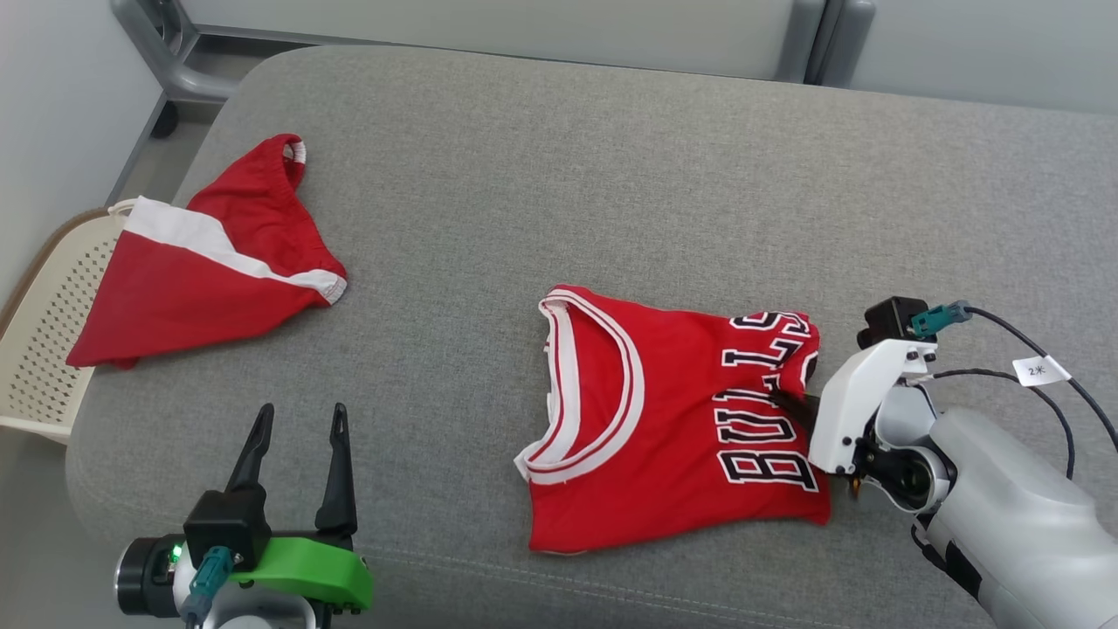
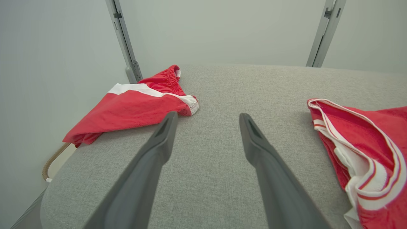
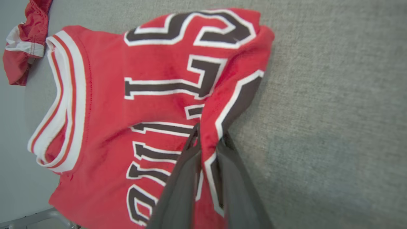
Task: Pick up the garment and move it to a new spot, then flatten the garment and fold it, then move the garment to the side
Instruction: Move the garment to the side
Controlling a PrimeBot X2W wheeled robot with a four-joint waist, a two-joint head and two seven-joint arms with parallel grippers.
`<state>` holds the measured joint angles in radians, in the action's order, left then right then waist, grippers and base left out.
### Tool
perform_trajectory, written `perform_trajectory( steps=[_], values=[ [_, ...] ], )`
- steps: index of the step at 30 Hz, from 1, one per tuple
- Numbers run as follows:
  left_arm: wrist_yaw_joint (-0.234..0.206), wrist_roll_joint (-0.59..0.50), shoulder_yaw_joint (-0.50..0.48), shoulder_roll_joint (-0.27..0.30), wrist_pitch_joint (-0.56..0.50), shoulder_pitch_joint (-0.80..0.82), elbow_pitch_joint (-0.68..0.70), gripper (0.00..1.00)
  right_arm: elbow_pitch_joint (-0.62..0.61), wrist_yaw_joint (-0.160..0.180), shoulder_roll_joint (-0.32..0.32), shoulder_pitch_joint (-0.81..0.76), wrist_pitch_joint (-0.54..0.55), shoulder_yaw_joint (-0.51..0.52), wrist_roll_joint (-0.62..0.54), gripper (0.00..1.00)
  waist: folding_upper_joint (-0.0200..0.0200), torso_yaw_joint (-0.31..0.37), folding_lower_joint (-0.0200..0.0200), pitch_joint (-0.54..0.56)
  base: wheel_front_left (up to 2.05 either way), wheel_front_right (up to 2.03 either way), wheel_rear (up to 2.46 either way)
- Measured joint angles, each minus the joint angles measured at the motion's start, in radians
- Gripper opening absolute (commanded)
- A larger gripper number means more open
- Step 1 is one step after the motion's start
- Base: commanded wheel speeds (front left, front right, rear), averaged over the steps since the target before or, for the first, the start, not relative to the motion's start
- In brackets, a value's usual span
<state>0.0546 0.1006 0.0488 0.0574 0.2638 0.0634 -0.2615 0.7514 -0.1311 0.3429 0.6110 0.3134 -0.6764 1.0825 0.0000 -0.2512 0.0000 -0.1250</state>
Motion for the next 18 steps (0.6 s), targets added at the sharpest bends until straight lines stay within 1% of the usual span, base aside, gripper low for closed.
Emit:
perform_trajectory(
  steps=[3,10,18],
  values=[
    [0.000,0.002,-0.004,-0.001,0.000,0.000,0.000,1.00,-0.006,0.000,0.004,0.009,-0.021,-0.020,0.017,0.00,0.0000,-0.001,0.0000,0.000,0.00,0.00,0.00],
    [0.008,0.002,-0.014,-0.002,0.000,0.001,0.002,1.00,0.000,0.000,0.046,0.073,-0.066,-0.050,0.037,0.00,0.0000,0.017,0.0000,-0.003,0.00,0.00,0.00],
    [0.022,-0.001,-0.013,-0.005,0.000,0.035,0.009,1.00,0.115,0.000,0.101,0.222,-0.122,-0.071,0.032,0.00,0.0000,0.045,0.0000,-0.047,0.00,0.00,0.00]
  ],
)
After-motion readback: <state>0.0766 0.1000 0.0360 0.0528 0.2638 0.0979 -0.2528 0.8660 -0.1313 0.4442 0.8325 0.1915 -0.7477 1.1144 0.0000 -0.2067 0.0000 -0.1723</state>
